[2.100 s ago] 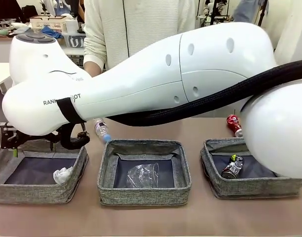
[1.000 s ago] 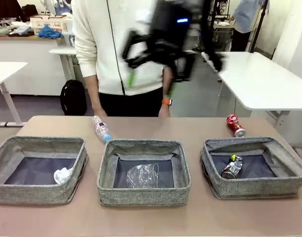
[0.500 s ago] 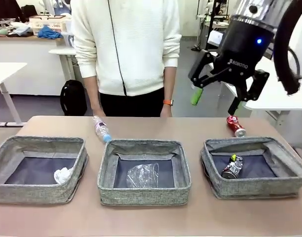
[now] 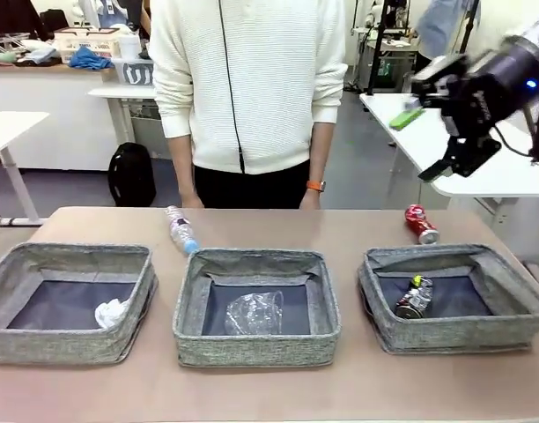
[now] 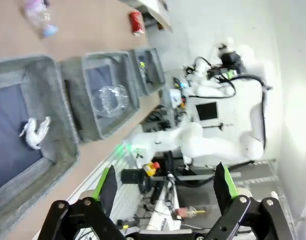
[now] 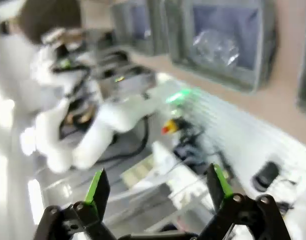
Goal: Sort the waste into the appropriate baskets.
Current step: Place the picked waste into the Fabric basket indicated by the person.
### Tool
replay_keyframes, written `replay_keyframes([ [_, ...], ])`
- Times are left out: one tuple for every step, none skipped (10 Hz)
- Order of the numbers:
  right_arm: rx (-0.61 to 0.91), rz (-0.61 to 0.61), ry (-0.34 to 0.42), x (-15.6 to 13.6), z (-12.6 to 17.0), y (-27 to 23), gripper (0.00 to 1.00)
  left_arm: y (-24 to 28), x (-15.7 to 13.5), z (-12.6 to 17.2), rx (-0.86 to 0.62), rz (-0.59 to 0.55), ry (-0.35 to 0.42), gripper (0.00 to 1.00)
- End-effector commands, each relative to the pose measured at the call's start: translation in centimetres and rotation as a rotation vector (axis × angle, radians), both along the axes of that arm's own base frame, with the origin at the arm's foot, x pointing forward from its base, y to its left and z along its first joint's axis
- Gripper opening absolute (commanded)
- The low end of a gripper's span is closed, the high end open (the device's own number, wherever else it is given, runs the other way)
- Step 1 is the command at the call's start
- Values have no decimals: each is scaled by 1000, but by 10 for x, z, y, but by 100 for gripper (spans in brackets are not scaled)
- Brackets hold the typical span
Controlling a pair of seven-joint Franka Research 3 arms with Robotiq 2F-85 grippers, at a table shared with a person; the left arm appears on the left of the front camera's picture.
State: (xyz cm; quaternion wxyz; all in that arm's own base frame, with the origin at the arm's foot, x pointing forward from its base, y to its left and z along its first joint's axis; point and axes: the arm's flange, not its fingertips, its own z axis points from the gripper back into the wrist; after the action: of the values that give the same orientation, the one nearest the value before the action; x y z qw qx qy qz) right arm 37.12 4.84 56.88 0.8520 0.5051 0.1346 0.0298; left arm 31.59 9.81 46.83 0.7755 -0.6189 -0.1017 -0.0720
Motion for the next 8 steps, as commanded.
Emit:
replay_keyframes([
  [316, 102, 131, 3, -43, -70, 100, 8, 16, 2, -60, -18, -4, 100],
  [435, 47, 88, -5, -75, -122, 100, 10, 18, 1, -59, -9, -8, 100],
  [520, -49, 65, -18, -103, -156, 100, 13, 20, 0, -61, 16, -8, 100],
  [586, -40, -50, -39, -124, -170, 100, 20, 21, -1, -72, 46, -13, 100],
  [505, -119, -2, -52, -134, -164, 100, 22, 24, -1, -34, 119, 22, 100],
  [528, -44, 29, -39, -110, -168, 100, 13, 21, -4, -48, 22, 16, 100],
  [528, -44, 29, -39, -110, -168, 100, 13, 21, -4, -48, 22, 16, 100],
  [528, -44, 29, -39, -110, -168, 100, 13, 21, -4, -48, 22, 16, 100],
])
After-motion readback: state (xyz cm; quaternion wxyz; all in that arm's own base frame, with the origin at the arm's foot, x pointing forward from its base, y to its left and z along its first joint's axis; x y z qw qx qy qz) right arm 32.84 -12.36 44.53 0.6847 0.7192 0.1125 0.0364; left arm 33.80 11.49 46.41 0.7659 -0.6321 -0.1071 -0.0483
